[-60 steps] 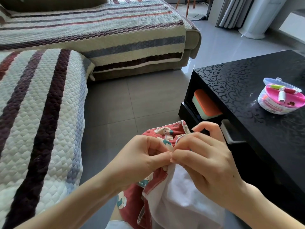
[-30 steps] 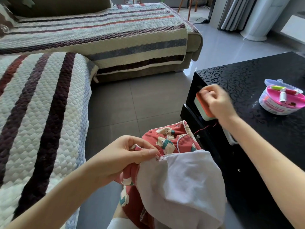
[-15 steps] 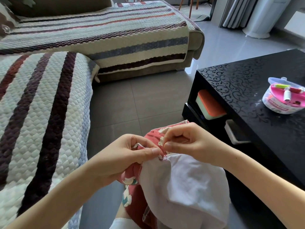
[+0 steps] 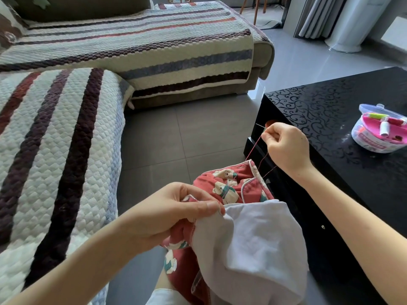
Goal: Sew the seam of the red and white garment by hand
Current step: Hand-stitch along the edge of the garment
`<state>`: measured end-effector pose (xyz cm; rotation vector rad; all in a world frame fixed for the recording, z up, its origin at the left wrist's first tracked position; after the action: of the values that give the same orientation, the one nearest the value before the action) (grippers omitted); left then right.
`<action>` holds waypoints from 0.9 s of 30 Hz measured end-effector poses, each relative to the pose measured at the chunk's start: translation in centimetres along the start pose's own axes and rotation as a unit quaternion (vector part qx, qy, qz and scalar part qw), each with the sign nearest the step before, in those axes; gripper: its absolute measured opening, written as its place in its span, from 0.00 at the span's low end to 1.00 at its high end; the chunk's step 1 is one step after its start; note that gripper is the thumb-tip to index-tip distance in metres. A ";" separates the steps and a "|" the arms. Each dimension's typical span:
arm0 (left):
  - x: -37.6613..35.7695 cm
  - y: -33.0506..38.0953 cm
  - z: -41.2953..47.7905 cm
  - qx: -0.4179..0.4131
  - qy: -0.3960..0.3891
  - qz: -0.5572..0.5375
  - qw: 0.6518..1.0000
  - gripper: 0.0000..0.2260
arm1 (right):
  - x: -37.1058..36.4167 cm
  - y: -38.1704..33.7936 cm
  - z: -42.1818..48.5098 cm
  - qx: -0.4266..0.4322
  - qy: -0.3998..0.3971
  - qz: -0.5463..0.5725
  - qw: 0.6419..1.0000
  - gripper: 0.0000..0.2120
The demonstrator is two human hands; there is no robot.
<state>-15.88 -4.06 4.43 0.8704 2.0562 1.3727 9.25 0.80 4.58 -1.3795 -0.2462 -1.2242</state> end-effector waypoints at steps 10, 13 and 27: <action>0.3 0.5 -0.8 -0.012 0.019 -0.135 0.991 0.09 | -0.7 -7.1 -9.9 -0.035 -0.353 0.366 0.860 0.14; 0.4 0.5 -1.0 -0.024 0.007 -0.085 0.996 0.10 | -1.3 -8.9 -13.0 -0.042 -0.482 0.392 0.782 0.07; 1.6 0.2 -2.1 -0.023 0.075 -0.019 0.997 0.12 | 0.5 -6.5 -12.0 -0.098 -0.410 0.443 0.791 0.19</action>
<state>-18.40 -4.08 5.28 0.7256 2.1314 1.4998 -1.48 -7.62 5.61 -1.8318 -0.0315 0.1869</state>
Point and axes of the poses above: each hand's wrist, its own z-axis towards the middle knuckle, its own x-axis out of the back of the hand, y = z × x, the point moved 7 cm from there along z, towards the middle knuckle, and after that the axes turned 6 degrees about -x, right-handed, at the moved point
